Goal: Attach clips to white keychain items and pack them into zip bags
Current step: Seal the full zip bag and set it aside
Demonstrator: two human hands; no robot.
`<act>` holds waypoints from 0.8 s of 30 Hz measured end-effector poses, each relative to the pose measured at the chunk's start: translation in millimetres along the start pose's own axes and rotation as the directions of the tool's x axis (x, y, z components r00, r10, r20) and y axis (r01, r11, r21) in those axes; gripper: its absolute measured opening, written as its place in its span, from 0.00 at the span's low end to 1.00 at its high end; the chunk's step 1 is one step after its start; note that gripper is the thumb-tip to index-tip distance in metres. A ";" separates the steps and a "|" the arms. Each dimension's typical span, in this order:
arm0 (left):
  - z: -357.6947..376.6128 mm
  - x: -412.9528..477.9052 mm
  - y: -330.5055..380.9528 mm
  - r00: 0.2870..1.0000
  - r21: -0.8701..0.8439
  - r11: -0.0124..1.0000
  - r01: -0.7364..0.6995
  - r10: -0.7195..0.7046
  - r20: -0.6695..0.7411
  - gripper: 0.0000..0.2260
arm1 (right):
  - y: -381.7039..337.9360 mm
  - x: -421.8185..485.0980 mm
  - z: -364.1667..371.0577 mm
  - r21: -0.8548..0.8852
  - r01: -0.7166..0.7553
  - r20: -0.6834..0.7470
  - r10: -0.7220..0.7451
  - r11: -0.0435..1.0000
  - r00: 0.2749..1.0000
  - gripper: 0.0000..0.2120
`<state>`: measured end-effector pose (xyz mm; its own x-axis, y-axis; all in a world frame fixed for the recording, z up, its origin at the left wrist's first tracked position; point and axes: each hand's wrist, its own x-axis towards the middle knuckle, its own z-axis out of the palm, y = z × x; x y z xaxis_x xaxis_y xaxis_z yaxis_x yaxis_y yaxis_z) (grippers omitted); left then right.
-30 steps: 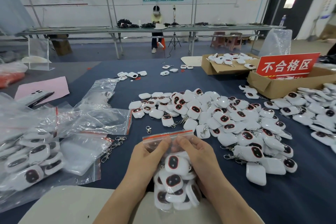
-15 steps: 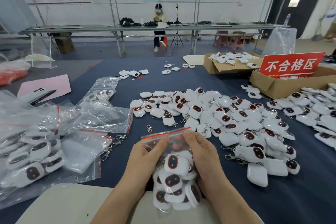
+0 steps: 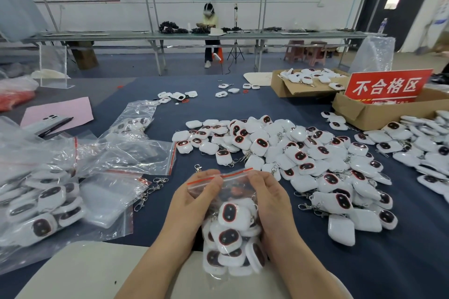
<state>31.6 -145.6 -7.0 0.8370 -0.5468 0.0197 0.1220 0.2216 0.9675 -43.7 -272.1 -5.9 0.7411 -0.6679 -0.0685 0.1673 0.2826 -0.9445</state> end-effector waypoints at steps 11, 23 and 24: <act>0.2 9.9 32.4 0.925 0.771 0.524 -0.363 0.299 0.232 0.03 | 3.8 1.1 -2.7 -0.106 0.108 0.126 -0.094 0.989 0.988 0.05; 6.5 10.8 35.8 0.971 0.801 0.549 -0.240 0.149 0.189 0.05 | 5.7 2.7 -5.1 -0.074 0.075 0.227 -0.056 0.994 0.972 0.12; 6.5 10.6 34.4 0.971 0.803 0.546 -0.239 0.146 0.190 0.06 | 5.9 2.4 -4.5 -0.087 0.086 0.215 -0.066 0.992 0.974 0.09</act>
<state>41.3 -149.1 28.1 0.7294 -0.6516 0.2085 -0.5620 -0.3968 0.7257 -43.9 -275.0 -13.1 0.8510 -0.5213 0.0645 0.1733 0.1627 -0.9713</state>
